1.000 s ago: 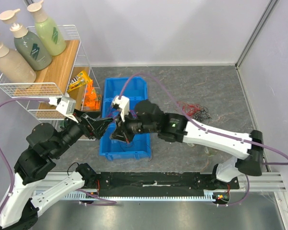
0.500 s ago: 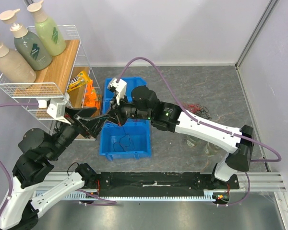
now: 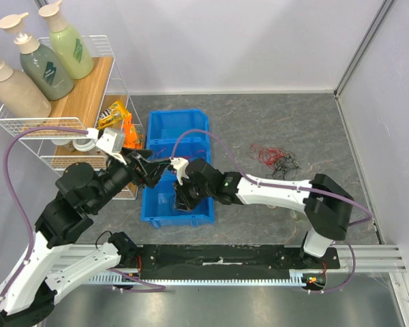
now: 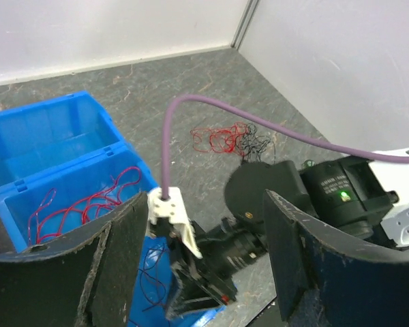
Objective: Untangle the cables
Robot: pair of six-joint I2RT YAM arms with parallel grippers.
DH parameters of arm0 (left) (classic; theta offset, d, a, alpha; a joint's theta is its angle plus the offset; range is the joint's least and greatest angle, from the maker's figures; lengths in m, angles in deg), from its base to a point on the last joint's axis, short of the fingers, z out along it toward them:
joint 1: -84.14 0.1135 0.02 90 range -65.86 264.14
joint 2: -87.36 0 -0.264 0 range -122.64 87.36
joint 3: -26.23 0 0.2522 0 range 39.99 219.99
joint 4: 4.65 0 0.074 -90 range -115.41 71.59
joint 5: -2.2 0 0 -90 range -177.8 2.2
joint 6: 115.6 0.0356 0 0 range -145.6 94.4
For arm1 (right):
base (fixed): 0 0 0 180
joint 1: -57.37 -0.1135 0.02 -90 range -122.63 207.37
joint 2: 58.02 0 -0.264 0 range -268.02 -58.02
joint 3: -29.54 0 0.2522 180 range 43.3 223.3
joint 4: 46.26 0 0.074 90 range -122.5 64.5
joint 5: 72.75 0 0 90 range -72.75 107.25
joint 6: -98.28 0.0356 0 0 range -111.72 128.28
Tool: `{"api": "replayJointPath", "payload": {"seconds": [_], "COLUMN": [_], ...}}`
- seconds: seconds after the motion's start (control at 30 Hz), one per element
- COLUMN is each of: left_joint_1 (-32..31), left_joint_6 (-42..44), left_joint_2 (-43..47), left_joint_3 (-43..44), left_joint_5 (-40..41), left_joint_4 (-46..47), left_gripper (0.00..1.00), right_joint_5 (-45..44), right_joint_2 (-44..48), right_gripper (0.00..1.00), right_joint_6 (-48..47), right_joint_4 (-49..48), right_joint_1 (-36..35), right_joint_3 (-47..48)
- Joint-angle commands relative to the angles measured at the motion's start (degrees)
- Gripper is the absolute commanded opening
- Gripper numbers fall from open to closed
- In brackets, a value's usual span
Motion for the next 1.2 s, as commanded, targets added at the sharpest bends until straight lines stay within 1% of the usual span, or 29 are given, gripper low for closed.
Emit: {"api": "replayJointPath", "payload": {"seconds": [0.0,0.03,0.1,0.17,0.2,0.27,0.37,0.43,0.47,0.57,0.63,0.7,0.77,0.8,0.93,1.07,1.1,1.17], "left_joint_1": [-0.24,-0.15,-0.06,-0.24,-0.24,-0.15,-0.15,-0.06,-0.15,-0.15,-0.15,-0.24,-0.15,-0.15,-0.23,-0.15,-0.24,-0.15], "left_joint_6": [4.03,4.29,4.73,6.05,6.84,8.42,8.95,7.55,6.24,3.42,1.93,0.96,-0.27,-0.54,-0.98,-1.33,-1.42,-1.68], "left_joint_2": [-2.8,-3.25,-4.39,-5.36,-6.06,-7.46,-10.18,-12.38,-13.78,-20.02,-25.73,-29.25,-31.54,-32.42,-34.54,-34.72,-34.89,-35.5], "left_joint_3": [2.48,2.74,3.18,3.62,3.71,3.63,2.49,0.65,-0.23,-0.6,0.72,1.51,1.17,0.82,1.07,1.25,1.16,1.51], "left_joint_5": [1.81,2.25,2.78,3.48,4.44,6.02,7.52,7.7,7.09,0.79,-4.14,-9.94,-13.81,-15.48,-17.96,-18.93,-18.93,-18.58], "left_joint_4": [1.84,1.84,1.84,1.67,1.75,2.54,6.23,10.09,12.19,15.9,16.34,16.52,17.22,17.92,18.1,18.45,18.45,18.02], "left_gripper": [0.73,0.73,0.73,0.73,0.73,0.73,0.73,0.73,0.73,0.72,0.7,0.68,0.68,0.68,0.68,0.69,0.69,0.69], "right_joint_5": [3.81,4.43,5.49,5.84,5.84,3.92,-1.17,-7.57,-10.65,-19.97,-20.61,-21.92,-23.42,-22.03,-8.6,-11.2,-11.21,-11.29], "right_joint_2": [-5.89,-6.08,-3.89,-0.21,1.46,5.59,11.13,13.78,13.7,10.55,7.82,5.97,3.95,2.72,-3.6,-6.68,-7.91,-9.58], "right_gripper": [0.3,0.41,0.58,0.72,0.76,0.81,0.84,0.85,0.86,0.83,0.8,0.77,0.76,0.76,0.74,0.74,0.67,0.4], "right_joint_6": [1.18,1.0,0.38,-0.14,-0.67,-1.72,-3.92,-4.28,-3.32,0.11,1.52,2.49,2.58,2.06,0.65,0.12,0.12,0.12], "right_joint_4": [-0.39,0.93,2.96,4.45,6.46,11.82,19.9,25.0,27.03,32.75,34.25,34.0,31.89,31.19,25.83,22.66,22.65,23.0], "right_joint_1": [4.08,4.7,6.01,7.42,8.65,11.89,20.05,26.56,30.59,42.19,48.09,51.19,52.25,52.77,52.61,50.76,50.76,50.76], "right_joint_3": [7.44,8.58,8.6,7.28,6.93,5.79,4.38,5.07,5.86,8.24,8.68,7.72,6.58,6.66,7.8,8.68,9.03,9.65]}}
